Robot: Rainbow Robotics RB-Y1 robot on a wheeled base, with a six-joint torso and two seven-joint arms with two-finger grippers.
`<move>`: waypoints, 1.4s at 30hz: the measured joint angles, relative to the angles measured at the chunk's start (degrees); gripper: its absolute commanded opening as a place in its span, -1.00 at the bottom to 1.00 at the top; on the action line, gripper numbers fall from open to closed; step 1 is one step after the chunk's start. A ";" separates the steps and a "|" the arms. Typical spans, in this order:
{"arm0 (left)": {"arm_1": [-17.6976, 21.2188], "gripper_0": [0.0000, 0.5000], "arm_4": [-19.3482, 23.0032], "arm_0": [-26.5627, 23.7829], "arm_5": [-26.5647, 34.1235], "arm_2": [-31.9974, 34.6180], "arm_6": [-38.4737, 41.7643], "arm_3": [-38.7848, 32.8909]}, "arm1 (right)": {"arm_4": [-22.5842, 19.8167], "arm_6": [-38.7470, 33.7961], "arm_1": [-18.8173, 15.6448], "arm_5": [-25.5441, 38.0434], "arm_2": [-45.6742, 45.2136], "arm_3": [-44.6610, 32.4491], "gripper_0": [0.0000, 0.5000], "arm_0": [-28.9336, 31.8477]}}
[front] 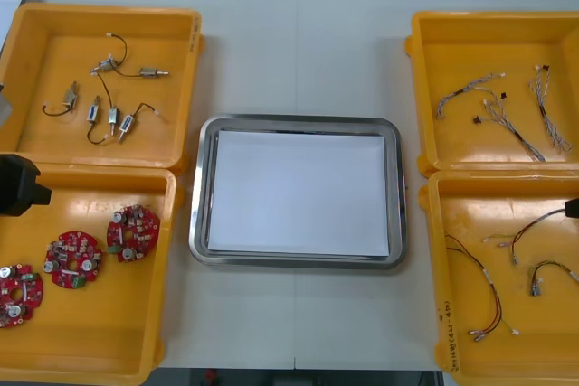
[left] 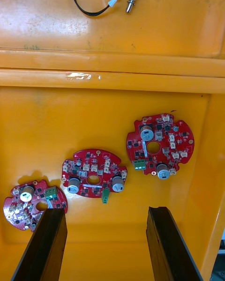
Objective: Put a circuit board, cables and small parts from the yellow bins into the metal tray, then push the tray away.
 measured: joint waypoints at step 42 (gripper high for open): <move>0.00 1.00 0.00 0.00 0.00 0.00 0.00 0.00 | 0.00 0.00 0.00 0.00 0.00 0.00 1.00 0.00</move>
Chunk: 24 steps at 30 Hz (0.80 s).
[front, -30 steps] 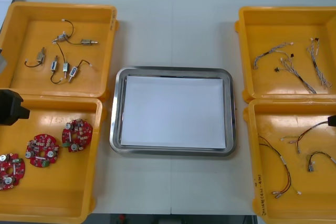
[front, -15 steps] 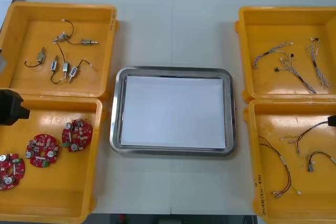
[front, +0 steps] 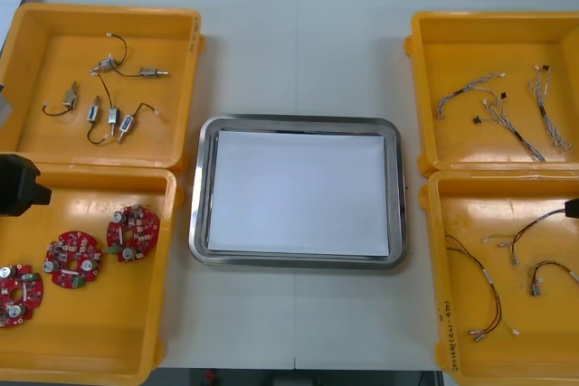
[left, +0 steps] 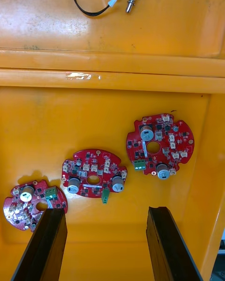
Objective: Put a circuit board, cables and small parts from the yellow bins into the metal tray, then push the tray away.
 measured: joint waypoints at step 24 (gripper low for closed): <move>0.00 1.00 0.00 0.00 0.00 0.00 0.00 0.00 | 0.00 0.00 0.00 0.00 0.00 0.00 1.00 0.00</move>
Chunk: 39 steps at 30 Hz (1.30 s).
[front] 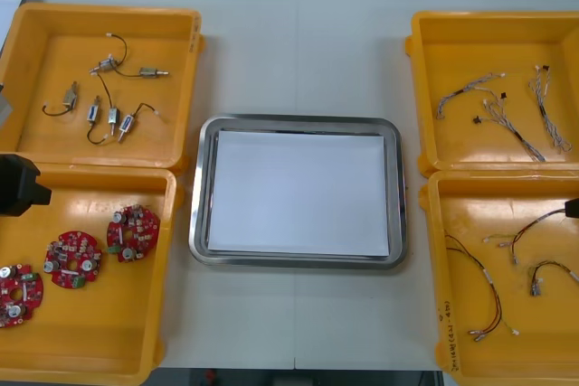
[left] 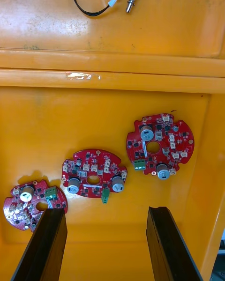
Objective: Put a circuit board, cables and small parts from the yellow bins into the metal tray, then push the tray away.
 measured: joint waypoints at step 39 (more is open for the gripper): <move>0.00 1.00 0.00 0.00 0.00 0.00 0.00 0.00 | 0.00 0.00 0.00 0.00 0.00 0.00 1.00 0.00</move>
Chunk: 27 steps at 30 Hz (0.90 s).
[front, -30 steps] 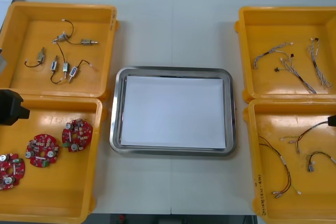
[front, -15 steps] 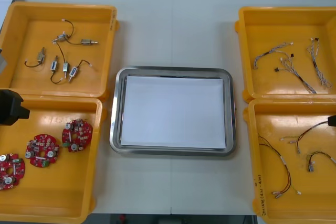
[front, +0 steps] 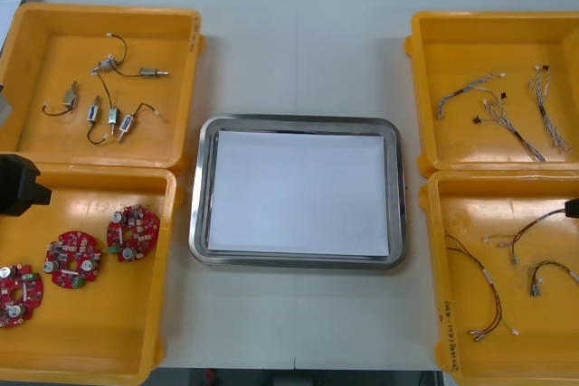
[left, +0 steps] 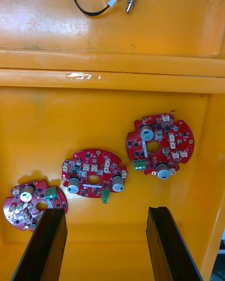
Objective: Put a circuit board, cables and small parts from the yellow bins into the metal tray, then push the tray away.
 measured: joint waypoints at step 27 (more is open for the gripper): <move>0.00 1.00 0.00 0.00 0.00 0.00 0.00 0.00 | -0.02 0.00 -0.01 0.00 -0.03 -0.01 1.00 -0.52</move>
